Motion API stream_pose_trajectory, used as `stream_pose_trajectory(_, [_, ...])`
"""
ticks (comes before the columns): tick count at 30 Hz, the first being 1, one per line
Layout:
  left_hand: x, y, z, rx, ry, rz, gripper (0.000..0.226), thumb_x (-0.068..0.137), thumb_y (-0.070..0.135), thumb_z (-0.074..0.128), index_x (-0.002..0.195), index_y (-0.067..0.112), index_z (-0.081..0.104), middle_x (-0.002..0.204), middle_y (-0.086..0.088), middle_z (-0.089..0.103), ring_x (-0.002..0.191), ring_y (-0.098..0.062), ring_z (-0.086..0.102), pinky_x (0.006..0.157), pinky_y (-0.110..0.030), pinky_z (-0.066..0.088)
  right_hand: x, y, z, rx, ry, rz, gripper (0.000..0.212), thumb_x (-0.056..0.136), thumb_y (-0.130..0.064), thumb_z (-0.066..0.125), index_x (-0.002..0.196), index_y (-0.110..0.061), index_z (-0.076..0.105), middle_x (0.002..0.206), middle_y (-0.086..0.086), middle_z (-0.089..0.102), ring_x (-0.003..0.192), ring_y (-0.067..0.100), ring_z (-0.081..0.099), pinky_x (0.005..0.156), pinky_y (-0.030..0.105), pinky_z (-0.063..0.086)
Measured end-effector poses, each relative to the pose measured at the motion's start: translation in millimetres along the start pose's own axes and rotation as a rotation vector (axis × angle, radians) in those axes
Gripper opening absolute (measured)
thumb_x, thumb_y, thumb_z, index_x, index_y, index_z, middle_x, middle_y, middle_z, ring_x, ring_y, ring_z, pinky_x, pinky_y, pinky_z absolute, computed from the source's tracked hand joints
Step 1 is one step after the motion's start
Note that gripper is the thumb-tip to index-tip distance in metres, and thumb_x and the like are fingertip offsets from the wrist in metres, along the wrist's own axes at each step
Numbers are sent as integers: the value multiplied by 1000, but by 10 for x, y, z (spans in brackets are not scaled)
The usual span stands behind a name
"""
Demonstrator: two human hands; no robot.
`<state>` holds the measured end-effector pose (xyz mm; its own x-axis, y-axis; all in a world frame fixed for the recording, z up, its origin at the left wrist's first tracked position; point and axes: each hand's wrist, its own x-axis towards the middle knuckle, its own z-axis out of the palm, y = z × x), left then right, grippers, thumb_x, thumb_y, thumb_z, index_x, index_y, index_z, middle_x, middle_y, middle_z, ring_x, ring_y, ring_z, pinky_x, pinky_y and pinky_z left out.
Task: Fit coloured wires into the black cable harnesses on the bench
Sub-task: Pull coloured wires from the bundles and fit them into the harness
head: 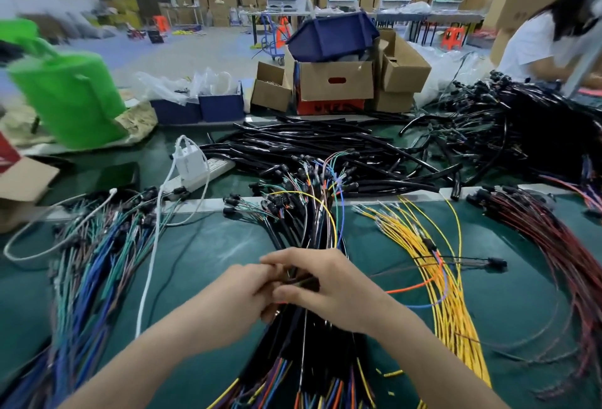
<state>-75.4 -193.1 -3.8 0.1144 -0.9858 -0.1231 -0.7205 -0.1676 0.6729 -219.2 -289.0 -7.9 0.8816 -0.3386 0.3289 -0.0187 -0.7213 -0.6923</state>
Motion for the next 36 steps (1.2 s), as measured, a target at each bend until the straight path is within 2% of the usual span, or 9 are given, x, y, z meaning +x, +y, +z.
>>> stream_pose_trajectory(7, [15, -43, 44, 153, 14, 64, 41, 96, 11, 42, 69, 41, 44, 58, 6, 57, 49, -2, 49, 52, -11, 34, -91, 121, 66, -59, 9, 27, 46, 90, -9, 62, 135, -6, 50, 108, 11, 62, 100, 18, 58, 93, 20, 42])
stream_pose_trajectory(10, [35, -77, 66, 165, 32, 74, 25, 98, 15, 43, 83, 32, 55, 57, 7, 56, 51, -1, 49, 53, -11, 34, -112, 148, 81, -184, 10, 41, 30, 91, -16, 62, 119, -4, 63, 100, 11, 63, 93, 21, 58, 87, 25, 44])
stream_pose_trajectory(12, [30, -94, 84, 166, 58, 70, 21, 98, 18, 44, 80, 24, 53, 58, 6, 58, 52, -2, 49, 52, -12, 34, -118, 162, 88, -333, 7, 44, 25, 92, -26, 59, 103, -4, 66, 95, 9, 64, 90, 24, 57, 85, 32, 41])
stream_pose_trajectory(14, [7, -102, 92, 154, 74, 87, 27, 98, 19, 44, 73, 28, 45, 59, 6, 59, 50, -3, 49, 50, -12, 33, -114, 173, 97, -406, 3, 26, 27, 94, -32, 55, 99, -7, 65, 95, 6, 65, 89, 24, 57, 85, 31, 38])
stream_pose_trajectory(21, [-49, -187, 90, 1, 150, 125, 33, 92, 16, 58, 66, 35, 54, 54, 20, 57, 47, 0, 46, 48, -9, 32, -144, 220, 194, -304, -62, 27, 23, 100, -27, 45, 102, -11, 60, 87, 3, 67, 78, 18, 52, 85, 34, 36])
stream_pose_trajectory(24, [-56, -275, 115, -133, 177, 71, 16, 89, 16, 64, 80, 29, 67, 63, 9, 65, 47, -2, 49, 51, -11, 39, -140, 258, 218, -285, -2, 34, 23, 98, -25, 46, 99, -10, 63, 86, 5, 67, 76, 16, 49, 79, 32, 35])
stream_pose_trajectory(26, [-83, -368, 89, -316, 224, -15, 12, 86, 8, 66, 84, 19, 71, 66, -2, 68, 50, -7, 55, 54, -14, 46, -146, 293, 221, -291, 46, 61, 23, 97, -25, 46, 98, -10, 64, 84, 5, 67, 76, 20, 53, 76, 30, 33])
stream_pose_trajectory(31, [-201, -542, 78, -761, 403, -224, 21, 82, -5, 63, 65, 6, 72, 59, -9, 63, 51, -12, 57, 56, -19, 54, -139, 353, 234, -302, 118, 100, 26, 95, -29, 45, 96, -12, 65, 84, 1, 68, 75, 22, 55, 76, 31, 36])
stream_pose_trajectory(36, [-224, -454, 143, -826, 436, -222, 17, 79, -6, 66, 67, 3, 72, 63, -13, 67, 55, -14, 62, 57, -20, 55, -143, 336, 233, -325, 106, 94, 25, 96, -30, 44, 96, -13, 63, 85, -1, 67, 78, 21, 58, 78, 31, 38])
